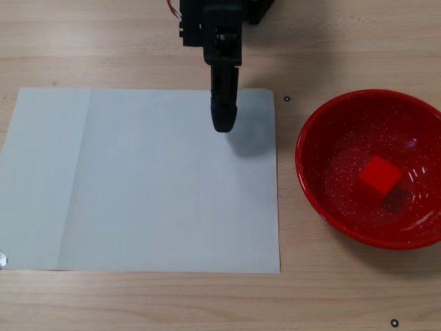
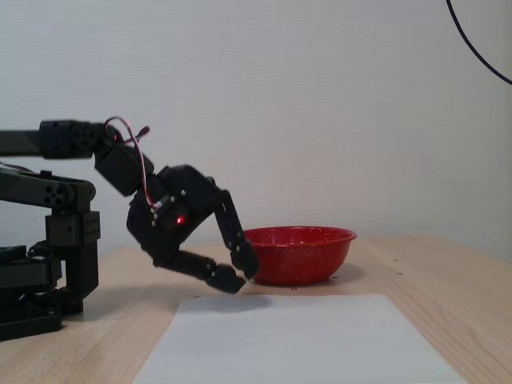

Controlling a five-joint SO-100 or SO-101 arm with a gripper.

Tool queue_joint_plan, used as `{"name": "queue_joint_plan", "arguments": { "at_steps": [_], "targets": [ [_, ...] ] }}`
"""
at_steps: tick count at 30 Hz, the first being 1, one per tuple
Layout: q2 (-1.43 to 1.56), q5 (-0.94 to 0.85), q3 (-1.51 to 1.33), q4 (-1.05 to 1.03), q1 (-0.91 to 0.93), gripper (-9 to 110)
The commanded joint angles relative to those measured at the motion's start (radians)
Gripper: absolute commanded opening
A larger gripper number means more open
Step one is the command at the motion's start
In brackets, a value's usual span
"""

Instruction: Grasp the red cube and put it in the red bowl.

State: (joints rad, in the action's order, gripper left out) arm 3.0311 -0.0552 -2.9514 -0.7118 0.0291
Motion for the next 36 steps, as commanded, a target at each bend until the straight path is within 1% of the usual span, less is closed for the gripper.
{"name": "queue_joint_plan", "arguments": {
  "at_steps": [1,8,13,23,36],
  "targets": [
    [0.060,0.020,0.014,0.051,0.000,0],
    [0.172,0.026,-0.152,0.118,0.009,0],
    [0.219,-0.009,-0.152,0.031,0.040,0],
    [0.245,-0.014,-0.152,-0.163,0.043,0],
    [0.245,-0.029,-0.152,-0.178,0.040,0]
  ]
}}
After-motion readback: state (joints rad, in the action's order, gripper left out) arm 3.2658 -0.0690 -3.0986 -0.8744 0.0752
